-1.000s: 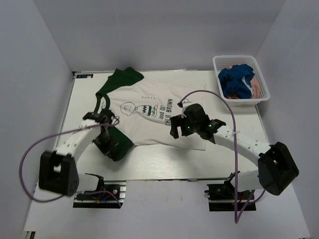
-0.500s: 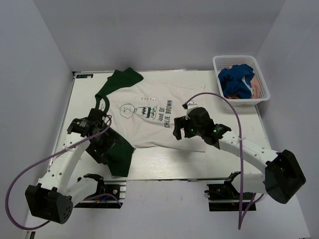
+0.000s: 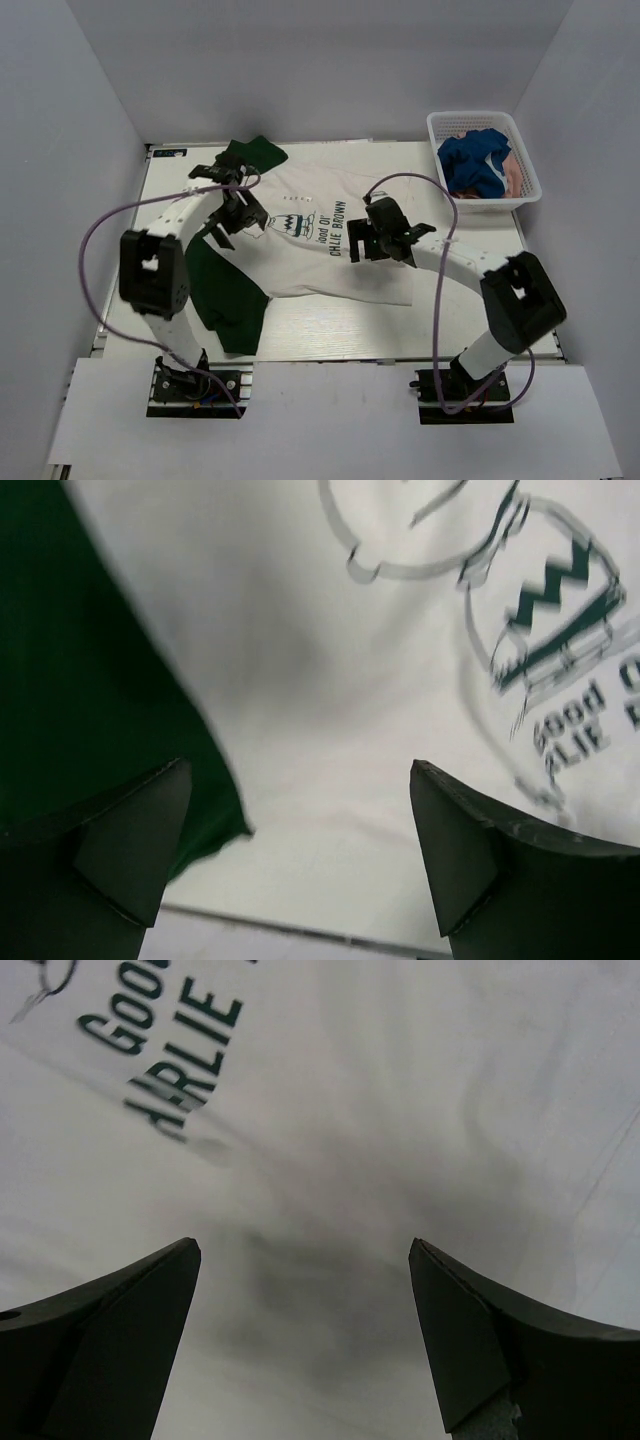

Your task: Fold and stack the t-shirts

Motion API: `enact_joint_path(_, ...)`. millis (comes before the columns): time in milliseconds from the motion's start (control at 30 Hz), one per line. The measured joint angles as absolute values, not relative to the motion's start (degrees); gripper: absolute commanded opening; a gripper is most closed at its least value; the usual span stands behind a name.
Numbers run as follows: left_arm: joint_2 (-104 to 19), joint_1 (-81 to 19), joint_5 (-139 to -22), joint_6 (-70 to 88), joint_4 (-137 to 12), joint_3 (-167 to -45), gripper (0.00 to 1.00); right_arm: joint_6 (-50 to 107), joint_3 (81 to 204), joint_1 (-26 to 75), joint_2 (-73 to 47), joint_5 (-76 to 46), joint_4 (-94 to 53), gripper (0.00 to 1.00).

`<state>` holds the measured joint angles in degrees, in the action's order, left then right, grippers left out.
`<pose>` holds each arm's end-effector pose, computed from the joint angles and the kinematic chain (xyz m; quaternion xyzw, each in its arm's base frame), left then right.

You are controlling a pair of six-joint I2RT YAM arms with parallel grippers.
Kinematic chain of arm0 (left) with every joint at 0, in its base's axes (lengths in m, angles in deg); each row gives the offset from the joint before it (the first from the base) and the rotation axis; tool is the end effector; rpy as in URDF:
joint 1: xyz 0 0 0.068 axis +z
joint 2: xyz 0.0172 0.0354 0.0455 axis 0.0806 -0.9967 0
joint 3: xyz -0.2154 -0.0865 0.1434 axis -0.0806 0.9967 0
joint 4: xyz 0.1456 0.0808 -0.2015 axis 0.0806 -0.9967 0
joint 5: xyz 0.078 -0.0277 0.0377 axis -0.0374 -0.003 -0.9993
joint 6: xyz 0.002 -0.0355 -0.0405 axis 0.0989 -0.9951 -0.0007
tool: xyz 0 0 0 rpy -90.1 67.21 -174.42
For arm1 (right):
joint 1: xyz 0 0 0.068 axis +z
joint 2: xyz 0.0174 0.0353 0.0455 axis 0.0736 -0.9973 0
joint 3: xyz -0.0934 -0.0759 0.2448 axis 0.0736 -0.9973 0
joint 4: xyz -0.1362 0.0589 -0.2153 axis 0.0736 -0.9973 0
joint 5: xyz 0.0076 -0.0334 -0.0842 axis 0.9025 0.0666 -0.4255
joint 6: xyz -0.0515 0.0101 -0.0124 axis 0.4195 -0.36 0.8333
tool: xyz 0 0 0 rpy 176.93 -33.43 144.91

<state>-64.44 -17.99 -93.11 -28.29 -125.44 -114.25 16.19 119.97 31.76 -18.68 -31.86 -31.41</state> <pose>0.3204 -0.0735 0.2541 -0.3071 0.9450 -0.0241 0.1097 0.2609 0.1826 0.2126 -0.1082 0.9162 0.1108 0.3696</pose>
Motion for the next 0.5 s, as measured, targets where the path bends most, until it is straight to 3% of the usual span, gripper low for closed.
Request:
enact_joint_path(233,-87.21,-17.40,-94.97,-22.80,-122.44,-128.85,1.00,16.60,127.64,26.08,-33.19,-31.49,-30.95,0.91)
enact_joint_path(500,-89.20,-17.27,-97.31,-18.71,-122.27,-134.49,1.00,18.33,141.52,18.80,-44.90,-30.04,-32.09,0.91)
